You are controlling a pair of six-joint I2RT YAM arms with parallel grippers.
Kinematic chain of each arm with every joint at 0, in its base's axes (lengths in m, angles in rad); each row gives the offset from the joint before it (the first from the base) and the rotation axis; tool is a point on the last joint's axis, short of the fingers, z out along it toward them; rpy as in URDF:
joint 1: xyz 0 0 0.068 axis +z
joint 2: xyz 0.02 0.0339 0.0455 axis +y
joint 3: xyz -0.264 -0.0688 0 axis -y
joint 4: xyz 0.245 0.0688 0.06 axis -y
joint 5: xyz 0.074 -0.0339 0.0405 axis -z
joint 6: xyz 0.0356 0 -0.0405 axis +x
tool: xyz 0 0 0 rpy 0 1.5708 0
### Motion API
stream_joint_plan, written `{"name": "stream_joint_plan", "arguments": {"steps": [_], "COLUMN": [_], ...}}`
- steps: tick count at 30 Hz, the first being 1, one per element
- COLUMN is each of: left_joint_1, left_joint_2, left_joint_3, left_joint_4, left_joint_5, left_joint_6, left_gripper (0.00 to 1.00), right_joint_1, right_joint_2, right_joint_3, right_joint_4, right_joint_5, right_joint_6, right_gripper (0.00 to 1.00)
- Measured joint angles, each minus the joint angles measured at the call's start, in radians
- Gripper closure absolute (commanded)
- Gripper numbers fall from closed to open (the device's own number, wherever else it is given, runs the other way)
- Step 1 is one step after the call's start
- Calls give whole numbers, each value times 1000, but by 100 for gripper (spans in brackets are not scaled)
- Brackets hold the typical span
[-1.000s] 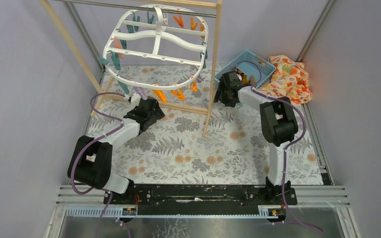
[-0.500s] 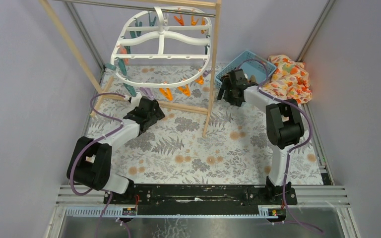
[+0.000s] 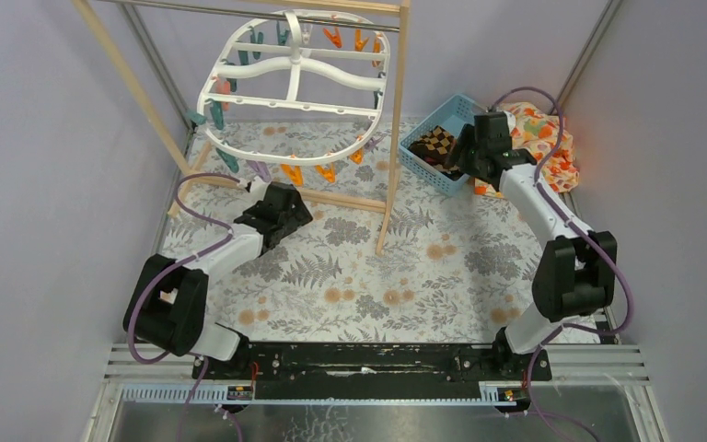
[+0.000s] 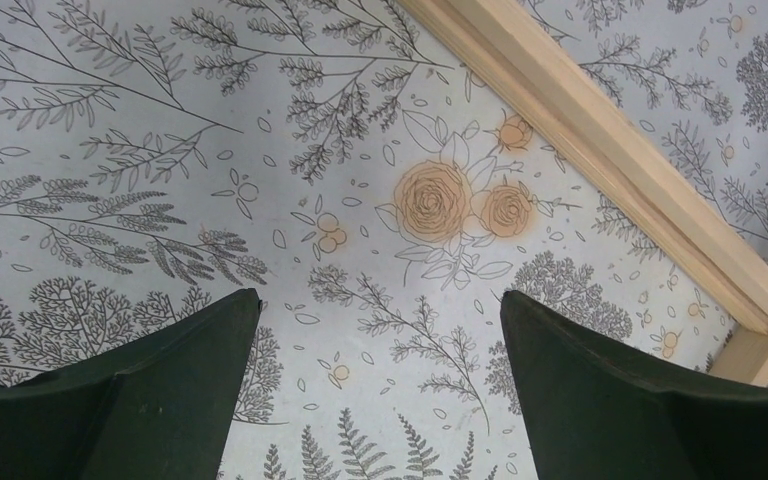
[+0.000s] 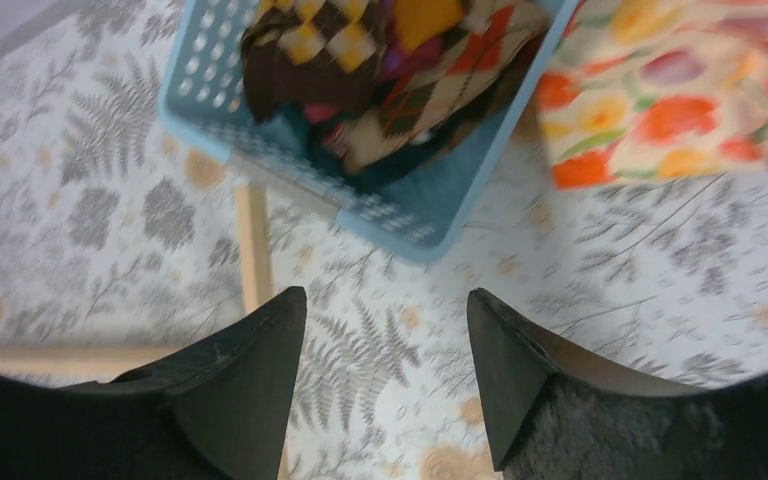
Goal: Clip the socks to the hanger
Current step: Pick up the bin from the corner of the board.
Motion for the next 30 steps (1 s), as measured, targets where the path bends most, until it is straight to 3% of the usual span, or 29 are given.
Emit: {"name": "stream_joint_plan", "arguments": {"steps": [6,11,24,25,28,30], "left_joint_1": [-24,-38,-65,-66,-66,-67], "left_joint_2": [-30,-106,-192,-203,-237,-252], "left_joint_3": [-2,-2,-23,-29,-47,-52], "left_joint_4": [-8,-20,-27,-29,-35,-37], "left_joint_5": [3,-11,-29,-29,-30,-30], "left_joint_6": [-6,-5,-6,-6,-6,-5], "left_gripper": [1,1,1,1,1,2], "right_joint_1": [-39,-41,-72,-74,-80,-84], "right_joint_2": [213,315,374,391,428,438], "right_joint_3": [232,237,232,232,232,232], "right_joint_4": [-80,-137,-147,-143,-121,-104], "right_joint_5": [99,105,63,58,35,24], "right_joint_6": [-46,-45,-13,-9,8,26], "right_gripper": [38,38,42,50,86,100]}}
